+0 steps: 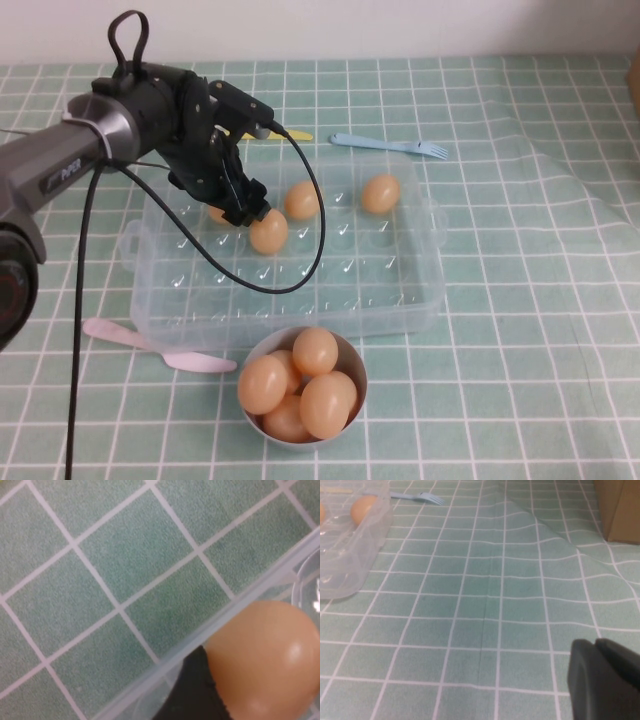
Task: Take an egg out of the egg box
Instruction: Pick up the egg from the plastic box, then place the egg in the bowl
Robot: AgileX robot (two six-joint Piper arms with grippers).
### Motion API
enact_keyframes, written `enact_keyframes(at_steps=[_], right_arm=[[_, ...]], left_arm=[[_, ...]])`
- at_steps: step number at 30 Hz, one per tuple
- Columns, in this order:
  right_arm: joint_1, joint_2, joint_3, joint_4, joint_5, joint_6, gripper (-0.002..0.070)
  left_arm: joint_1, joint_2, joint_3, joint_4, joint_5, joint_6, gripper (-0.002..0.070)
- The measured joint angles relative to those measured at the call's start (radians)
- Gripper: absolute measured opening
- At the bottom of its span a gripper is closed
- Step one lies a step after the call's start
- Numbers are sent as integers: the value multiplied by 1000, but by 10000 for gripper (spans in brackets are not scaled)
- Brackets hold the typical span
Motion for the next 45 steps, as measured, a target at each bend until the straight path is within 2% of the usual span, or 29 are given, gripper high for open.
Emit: enact_keyframes(at_steps=[5, 10, 12, 28, 36, 40, 45], right_arm=[[0, 0, 0, 0, 0, 0, -17], [0, 0, 0, 0, 0, 0, -17], [0, 0, 0, 0, 0, 0, -17], [0, 0, 0, 0, 0, 0, -17], [0, 0, 0, 0, 0, 0, -17], [0, 0, 0, 0, 0, 0, -17], [0, 0, 0, 0, 0, 0, -17]], left_arm=[[0, 2, 0, 0, -14, -2, 472], [0, 2, 0, 0, -20, -3, 383], [0, 2, 0, 0, -22, -3, 369], [0, -57, 0, 0, 52, -32, 361], [-5, -186, 2, 0, 247, -68, 361], [-36, -319, 63, 4, 289, -71, 361], [-114, -516, 204, 2, 308, -71, 360]])
